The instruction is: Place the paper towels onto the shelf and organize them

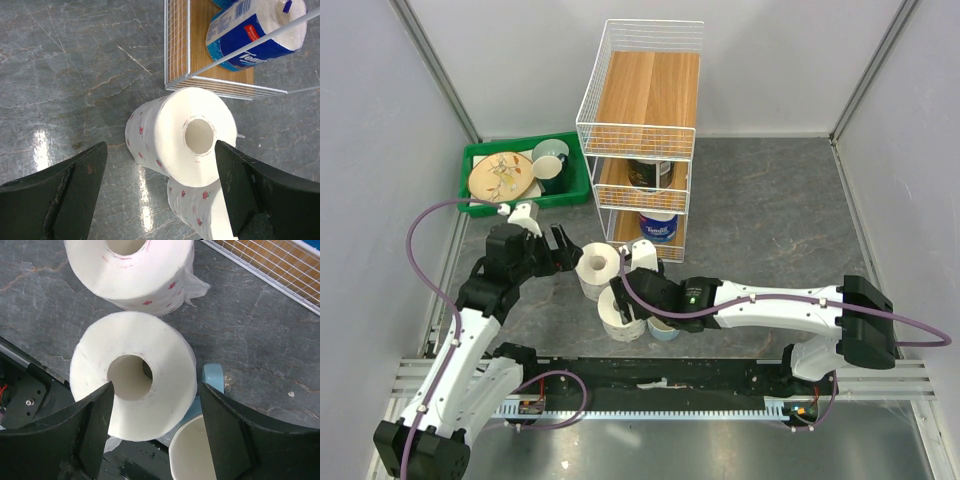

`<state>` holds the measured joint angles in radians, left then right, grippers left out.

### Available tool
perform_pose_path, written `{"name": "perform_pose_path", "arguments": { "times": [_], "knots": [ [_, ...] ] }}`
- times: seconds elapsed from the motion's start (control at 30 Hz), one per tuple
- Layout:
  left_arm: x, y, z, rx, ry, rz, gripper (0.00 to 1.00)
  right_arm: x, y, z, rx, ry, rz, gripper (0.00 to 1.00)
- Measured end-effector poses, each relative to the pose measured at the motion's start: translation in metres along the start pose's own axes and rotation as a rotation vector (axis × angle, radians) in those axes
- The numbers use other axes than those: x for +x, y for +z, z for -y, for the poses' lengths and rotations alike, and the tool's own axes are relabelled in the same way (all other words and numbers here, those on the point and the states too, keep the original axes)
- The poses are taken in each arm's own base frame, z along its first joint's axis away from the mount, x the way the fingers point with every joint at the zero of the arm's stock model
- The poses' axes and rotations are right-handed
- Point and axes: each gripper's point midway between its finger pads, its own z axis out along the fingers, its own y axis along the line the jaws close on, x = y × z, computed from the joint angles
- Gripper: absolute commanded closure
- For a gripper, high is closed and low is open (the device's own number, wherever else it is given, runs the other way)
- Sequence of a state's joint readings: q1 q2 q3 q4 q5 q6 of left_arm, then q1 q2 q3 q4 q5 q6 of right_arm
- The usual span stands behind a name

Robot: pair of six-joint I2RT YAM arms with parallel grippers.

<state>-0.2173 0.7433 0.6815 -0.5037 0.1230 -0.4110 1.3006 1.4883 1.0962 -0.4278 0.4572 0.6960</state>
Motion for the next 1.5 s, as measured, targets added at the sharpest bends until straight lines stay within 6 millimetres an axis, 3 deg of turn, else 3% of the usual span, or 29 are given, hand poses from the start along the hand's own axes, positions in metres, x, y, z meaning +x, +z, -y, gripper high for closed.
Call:
{"name": "perform_pose_path", "arguments": {
  "times": [0.33, 0.73, 1.5],
  "knots": [
    [0.005, 0.005, 0.001, 0.007, -0.010, -0.033, 0.05, 0.007, 0.009, 0.004, 0.036, -0.020, -0.020, 0.28],
    [0.006, 0.004, 0.004, 0.025, -0.011, -0.037, 0.05, 0.009, 0.012, 0.004, 0.045, -0.026, -0.029, 0.44],
    [0.012, 0.006, 0.007, 0.048, -0.013, -0.060, 0.05, 0.011, 0.020, 0.004, 0.065, -0.034, -0.033, 0.39]
  ]
}}
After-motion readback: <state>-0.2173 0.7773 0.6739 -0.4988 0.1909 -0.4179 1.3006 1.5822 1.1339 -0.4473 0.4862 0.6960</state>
